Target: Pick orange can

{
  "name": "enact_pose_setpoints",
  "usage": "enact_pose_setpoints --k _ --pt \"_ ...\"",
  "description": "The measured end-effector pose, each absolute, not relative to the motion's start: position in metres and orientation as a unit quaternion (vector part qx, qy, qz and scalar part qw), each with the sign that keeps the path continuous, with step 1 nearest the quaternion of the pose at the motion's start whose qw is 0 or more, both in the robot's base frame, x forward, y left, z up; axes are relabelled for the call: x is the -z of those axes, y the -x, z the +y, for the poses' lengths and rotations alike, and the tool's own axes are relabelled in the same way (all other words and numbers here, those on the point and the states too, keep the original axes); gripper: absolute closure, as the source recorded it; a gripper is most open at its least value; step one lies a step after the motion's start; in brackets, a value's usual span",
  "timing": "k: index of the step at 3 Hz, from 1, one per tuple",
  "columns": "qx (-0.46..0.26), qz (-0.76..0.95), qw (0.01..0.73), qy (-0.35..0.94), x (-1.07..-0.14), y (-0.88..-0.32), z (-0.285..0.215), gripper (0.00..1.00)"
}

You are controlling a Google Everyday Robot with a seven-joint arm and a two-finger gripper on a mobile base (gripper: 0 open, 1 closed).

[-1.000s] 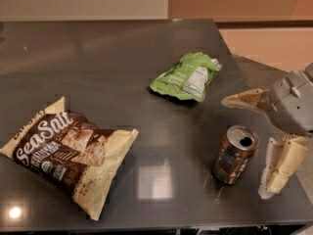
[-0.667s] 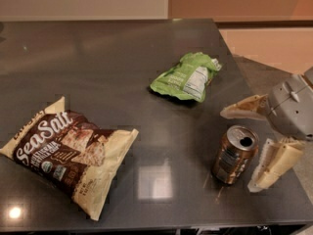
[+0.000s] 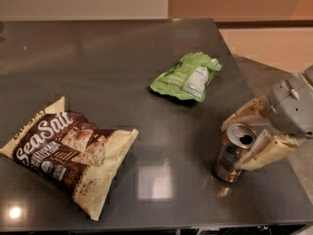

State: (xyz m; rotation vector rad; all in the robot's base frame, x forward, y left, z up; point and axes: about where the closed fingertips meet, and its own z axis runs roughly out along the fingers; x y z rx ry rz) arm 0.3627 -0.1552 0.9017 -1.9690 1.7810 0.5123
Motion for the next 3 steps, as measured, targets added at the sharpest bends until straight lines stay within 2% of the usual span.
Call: enact_pose_setpoints --k 1,2,3 --pt "-0.189 0.650 0.223 0.701 -0.928 -0.371 -0.151 0.88" --pt "-0.203 0.642 0.243 0.698 -0.994 -0.386 -0.129 1.00" --pt "-0.199 0.642 0.250 0.697 -0.995 -0.390 -0.127 1.00"
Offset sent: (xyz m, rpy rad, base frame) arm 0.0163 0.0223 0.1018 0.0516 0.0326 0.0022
